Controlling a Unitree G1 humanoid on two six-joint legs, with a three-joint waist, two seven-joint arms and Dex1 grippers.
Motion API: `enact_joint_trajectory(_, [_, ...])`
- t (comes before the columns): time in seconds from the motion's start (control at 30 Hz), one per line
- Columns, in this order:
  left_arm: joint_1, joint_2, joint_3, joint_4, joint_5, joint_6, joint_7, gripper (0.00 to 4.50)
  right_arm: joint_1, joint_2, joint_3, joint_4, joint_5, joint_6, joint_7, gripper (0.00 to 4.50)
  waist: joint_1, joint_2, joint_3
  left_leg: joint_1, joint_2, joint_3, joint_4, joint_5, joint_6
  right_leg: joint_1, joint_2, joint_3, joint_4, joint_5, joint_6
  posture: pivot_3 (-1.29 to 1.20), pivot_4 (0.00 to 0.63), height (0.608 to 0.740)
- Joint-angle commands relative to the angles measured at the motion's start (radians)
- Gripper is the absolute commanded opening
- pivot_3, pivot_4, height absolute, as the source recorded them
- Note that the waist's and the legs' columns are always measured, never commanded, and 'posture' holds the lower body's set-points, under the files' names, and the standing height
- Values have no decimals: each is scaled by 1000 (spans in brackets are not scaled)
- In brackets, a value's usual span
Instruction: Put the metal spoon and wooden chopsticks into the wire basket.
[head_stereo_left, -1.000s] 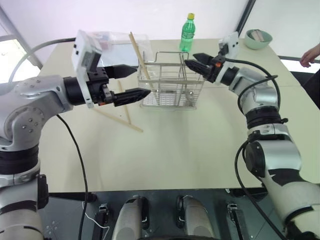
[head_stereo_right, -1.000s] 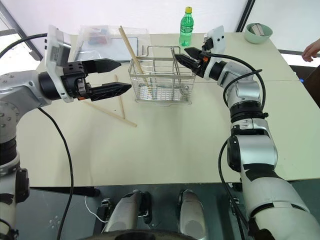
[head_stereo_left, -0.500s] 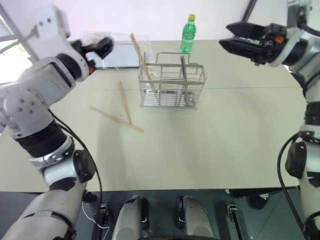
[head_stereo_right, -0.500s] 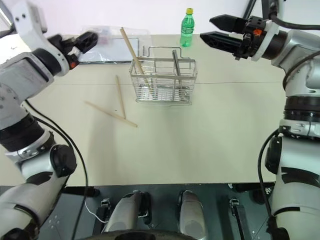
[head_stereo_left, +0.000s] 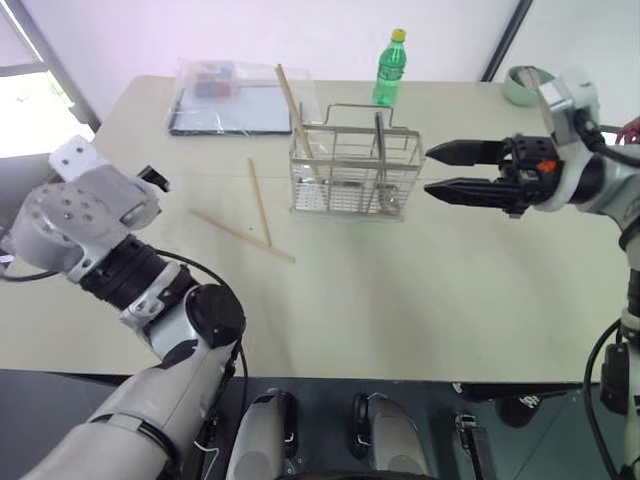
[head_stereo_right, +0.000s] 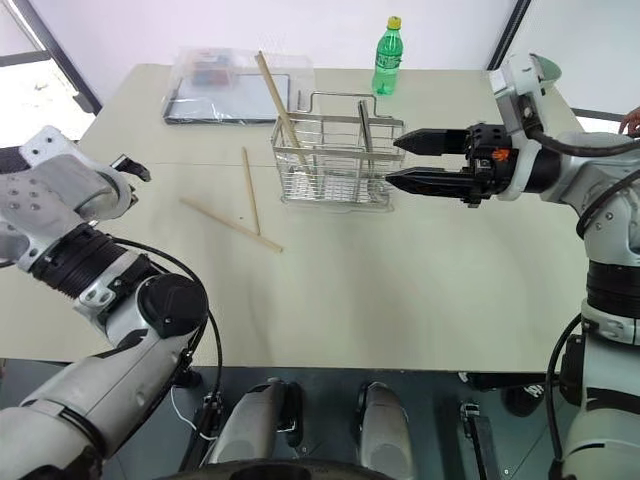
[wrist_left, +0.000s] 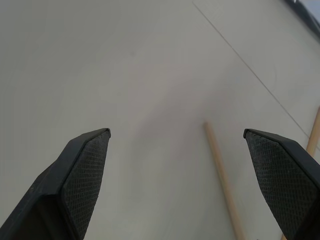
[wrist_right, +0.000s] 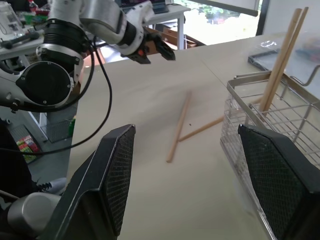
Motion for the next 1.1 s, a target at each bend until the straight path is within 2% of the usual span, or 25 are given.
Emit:
enact_joint_trajectory(0.03, [-33, 6, -23, 187, 26, -154, -26, 4500, 12, 8, -36, -49, 34, -4, -29, 3351, 5, 0, 0, 0, 0, 0, 0, 0, 0, 0, 0, 0, 0, 0, 0, 0, 150, 707])
enact_joint_trajectory(0.5, [-63, 139, -164, 878, 22, -619, -76, 4500, 100, 29, -94, -153, 117, 16, -157, 3351, 11, -1, 0, -2, 1, 1, 0, 0, 4, -3, 0, 0, 1, 1, -1, 0, 150, 707])
enact_joint_trajectory(0.6, [-77, 159, -185, 968, 10, -692, -79, 4500, 111, 29, -104, -165, 131, 16, -180, 3351, 11, -1, 0, -1, 1, 2, 0, -1, 5, -3, -1, 0, 1, 1, -1, 0, 150, 707])
enact_joint_trajectory(0.77, [-100, 175, -206, 1035, -17, -752, -73, 2203, 133, 18, -112, -184, 146, 13, -196, 3412, 12, 0, 0, -1, 1, 2, 0, -1, 6, -3, -1, 0, 1, 1, -1, 0, 150, 707])
enact_joint_trajectory(0.9, [-112, 186, -213, 1062, -34, -782, -67, 97, 133, 12, -113, -182, 150, 11, -202, 3412, 14, -1, 0, -1, 0, 1, 0, -2, 6, -2, -1, 0, 1, 1, -1, 0, 150, 707])
enact_joint_trajectory(1.1, [-124, 203, -221, 1090, -58, -820, -55, 37, 107, 16, -100, -164, 149, 10, -210, 3412, 11, -1, 0, -1, 1, 2, 0, -2, 6, -3, -1, 0, 1, 1, -1, 0, 150, 707])
